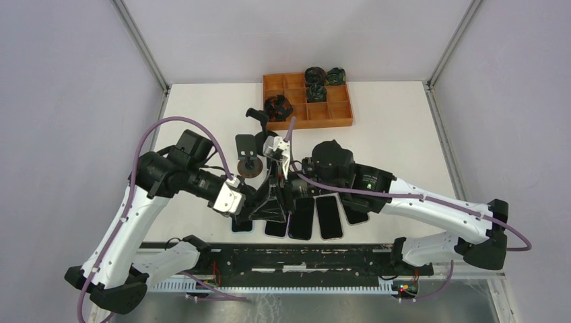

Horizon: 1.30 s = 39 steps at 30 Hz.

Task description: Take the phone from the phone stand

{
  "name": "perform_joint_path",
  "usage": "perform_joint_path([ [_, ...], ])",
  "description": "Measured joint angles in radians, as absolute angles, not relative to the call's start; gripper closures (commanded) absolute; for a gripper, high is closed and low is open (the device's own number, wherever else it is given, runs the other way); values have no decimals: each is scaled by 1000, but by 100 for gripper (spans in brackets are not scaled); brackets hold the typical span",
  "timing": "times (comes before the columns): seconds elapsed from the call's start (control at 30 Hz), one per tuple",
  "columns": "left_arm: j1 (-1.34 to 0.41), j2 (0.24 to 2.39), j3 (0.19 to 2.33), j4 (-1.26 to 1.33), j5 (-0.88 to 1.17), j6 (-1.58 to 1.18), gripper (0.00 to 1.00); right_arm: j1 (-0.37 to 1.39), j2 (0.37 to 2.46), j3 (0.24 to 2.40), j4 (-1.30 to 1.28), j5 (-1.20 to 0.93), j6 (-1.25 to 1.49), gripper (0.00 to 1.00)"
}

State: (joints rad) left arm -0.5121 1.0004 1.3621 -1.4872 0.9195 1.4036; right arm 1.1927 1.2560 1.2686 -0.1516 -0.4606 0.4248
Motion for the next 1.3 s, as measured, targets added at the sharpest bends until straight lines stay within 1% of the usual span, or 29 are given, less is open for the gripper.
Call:
perform_joint_path([
  [0.17,-512,1000,1362,-1487,916,1404,98,1200,1304,1301,-192,-466,410,52],
  [0.23,-512,1000,1362,-1487,907,1404,98,1203,1315,1307,-213,-469,403,56],
  [0.3,-512,1000,1362,-1488,899,1404,98,1205,1321,1318,-235,-470,397,66],
  [0.37,-512,1000,1362,-1489,896,1403,95,1205,1327,1341,-276,-469,391,80],
  [0.4,-512,1000,1362,-1488,895,1403,87,1203,1330,1352,-292,-471,388,94],
  [0.43,-512,1000,1363,-1485,895,1403,73,1201,1337,1367,-309,-477,381,100],
  [0.57,-512,989,1363,-1447,900,1379,12,1174,1343,1400,-343,-490,377,100],
  [0.6,-512,983,1363,-1423,899,1375,3,1159,1342,1407,-348,-494,380,100],
  [0.63,-512,970,1363,-1389,897,1349,1,1136,1339,1411,-350,-496,389,100],
  [0.8,-512,931,1363,-1258,872,1277,0,1016,1307,1435,-387,-553,421,100],
  [0.87,-512,929,1363,-1209,862,1235,0,963,1286,1466,-439,-564,421,100],
  [0.97,-512,923,1363,-1163,842,1154,0,865,1236,1514,-515,-526,407,100],
  [1.07,-512,917,1363,-1088,803,1048,0,806,1205,1569,-597,-466,370,100],
  [1.17,-512,925,1371,-1007,741,926,0,743,1205,1635,-680,-419,300,100],
  [1.3,-512,950,1393,-934,684,815,0,592,1216,1689,-778,-386,222,100],
])
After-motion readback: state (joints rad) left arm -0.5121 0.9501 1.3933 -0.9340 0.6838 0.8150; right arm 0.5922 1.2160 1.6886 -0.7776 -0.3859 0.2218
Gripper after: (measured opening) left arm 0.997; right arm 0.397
